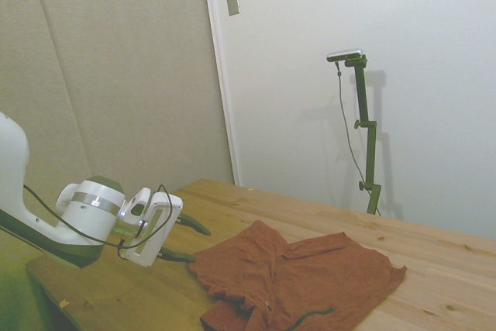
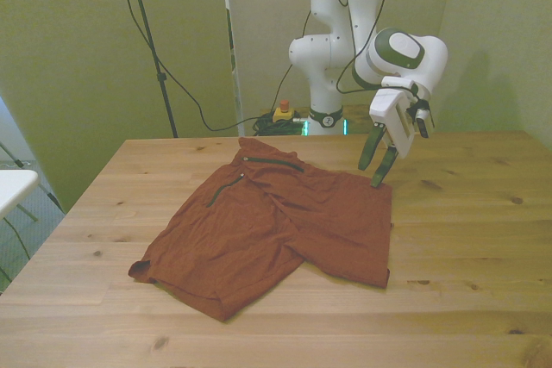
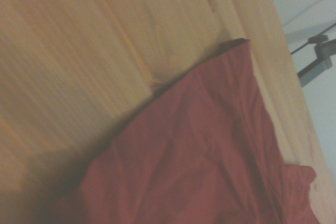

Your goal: Fold the shorts

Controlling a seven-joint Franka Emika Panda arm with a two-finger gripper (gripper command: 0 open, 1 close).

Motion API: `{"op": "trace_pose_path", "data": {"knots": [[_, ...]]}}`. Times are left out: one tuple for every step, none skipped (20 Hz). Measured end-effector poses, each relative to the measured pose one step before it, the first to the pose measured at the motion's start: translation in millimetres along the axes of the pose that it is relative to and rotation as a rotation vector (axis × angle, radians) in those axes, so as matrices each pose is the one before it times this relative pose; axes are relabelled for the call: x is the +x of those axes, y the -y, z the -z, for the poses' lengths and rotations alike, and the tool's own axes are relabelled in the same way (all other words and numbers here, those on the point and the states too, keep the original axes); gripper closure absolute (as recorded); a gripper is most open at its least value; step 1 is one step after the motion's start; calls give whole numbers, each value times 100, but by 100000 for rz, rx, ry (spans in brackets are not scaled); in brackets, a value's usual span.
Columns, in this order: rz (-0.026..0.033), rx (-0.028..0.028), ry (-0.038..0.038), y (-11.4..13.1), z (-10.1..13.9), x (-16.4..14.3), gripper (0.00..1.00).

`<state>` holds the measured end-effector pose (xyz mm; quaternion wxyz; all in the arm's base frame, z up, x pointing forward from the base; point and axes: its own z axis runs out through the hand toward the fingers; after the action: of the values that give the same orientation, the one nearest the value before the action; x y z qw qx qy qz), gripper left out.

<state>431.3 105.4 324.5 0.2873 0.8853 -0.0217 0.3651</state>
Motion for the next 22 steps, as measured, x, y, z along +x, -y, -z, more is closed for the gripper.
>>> {"op": "trace_pose_path", "data": {"knots": [[-261,343,-236,232,154,9,0],[-27,95,-362,138,152,95,0],[-10,20,-343,87,117,125,0],[20,68,-262,78,97,94,0],[159,214,-223,123,113,36,0],[293,354,-196,182,136,-20,0],[366,484,-212,265,174,-51,0],[317,615,-183,332,209,-69,0],[330,674,-274,372,265,-58,0],[189,694,-286,347,299,-21,0],[-143,671,107,348,313,-18,0],[-440,275,431,277,273,-48,0],[-601,-722,842,164,195,-137,0],[-609,-1955,1577,20,129,-313,0],[-211,-1979,1769,-90,150,-446,0],[65,-1300,887,-131,188,-444,0],[157,-1174,313,-215,165,-363,0],[57,-1486,18,-362,19,-207,0],[-227,-1280,-46,-364,-47,-51,0],[-537,-664,150,-300,-166,114,0],[-503,-580,516,-323,-330,75,0],[-308,-683,605,-313,-454,34,0]]}}
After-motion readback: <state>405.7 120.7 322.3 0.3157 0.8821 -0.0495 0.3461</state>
